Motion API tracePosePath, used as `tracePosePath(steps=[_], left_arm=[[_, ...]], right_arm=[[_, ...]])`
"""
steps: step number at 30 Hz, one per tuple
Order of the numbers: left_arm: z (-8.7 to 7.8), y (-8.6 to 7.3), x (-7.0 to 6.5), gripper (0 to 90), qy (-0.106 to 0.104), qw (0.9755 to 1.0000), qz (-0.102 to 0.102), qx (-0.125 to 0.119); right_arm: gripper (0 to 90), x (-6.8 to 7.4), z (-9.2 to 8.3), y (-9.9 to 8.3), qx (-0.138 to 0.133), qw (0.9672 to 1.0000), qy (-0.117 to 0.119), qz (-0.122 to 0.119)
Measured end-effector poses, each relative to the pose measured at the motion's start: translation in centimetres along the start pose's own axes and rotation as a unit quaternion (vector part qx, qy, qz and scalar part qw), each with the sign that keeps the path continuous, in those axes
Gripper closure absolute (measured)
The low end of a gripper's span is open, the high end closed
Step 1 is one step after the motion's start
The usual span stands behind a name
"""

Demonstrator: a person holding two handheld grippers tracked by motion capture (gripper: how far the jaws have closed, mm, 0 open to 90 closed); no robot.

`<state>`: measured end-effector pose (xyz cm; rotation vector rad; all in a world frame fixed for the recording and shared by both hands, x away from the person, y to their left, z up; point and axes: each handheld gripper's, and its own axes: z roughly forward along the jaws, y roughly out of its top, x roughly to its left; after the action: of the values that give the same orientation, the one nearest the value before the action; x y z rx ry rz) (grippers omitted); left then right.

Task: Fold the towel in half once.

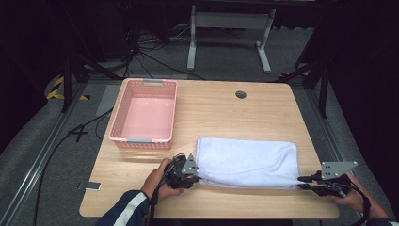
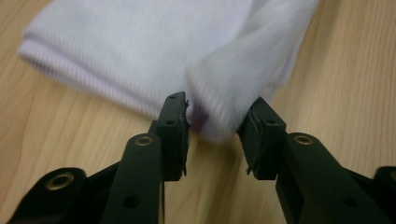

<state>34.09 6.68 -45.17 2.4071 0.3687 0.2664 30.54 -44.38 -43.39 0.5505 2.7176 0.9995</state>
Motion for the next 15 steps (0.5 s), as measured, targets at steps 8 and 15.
tracePosePath(steps=[8, 15], left_arm=[[-2.8, -0.8, -0.1, 34.7, 0.019, 0.9939, -0.082, -0.071], [-0.3, 1.9, -1.4, 39.5, -0.017, 0.9957, -0.057, -0.072]], right_arm=[[52.4, 0.5, -2.7, -0.8, -0.053, 0.9969, -0.049, 0.032], [55.0, -0.4, -1.1, 4.1, -0.078, 0.9899, -0.107, 0.051]])
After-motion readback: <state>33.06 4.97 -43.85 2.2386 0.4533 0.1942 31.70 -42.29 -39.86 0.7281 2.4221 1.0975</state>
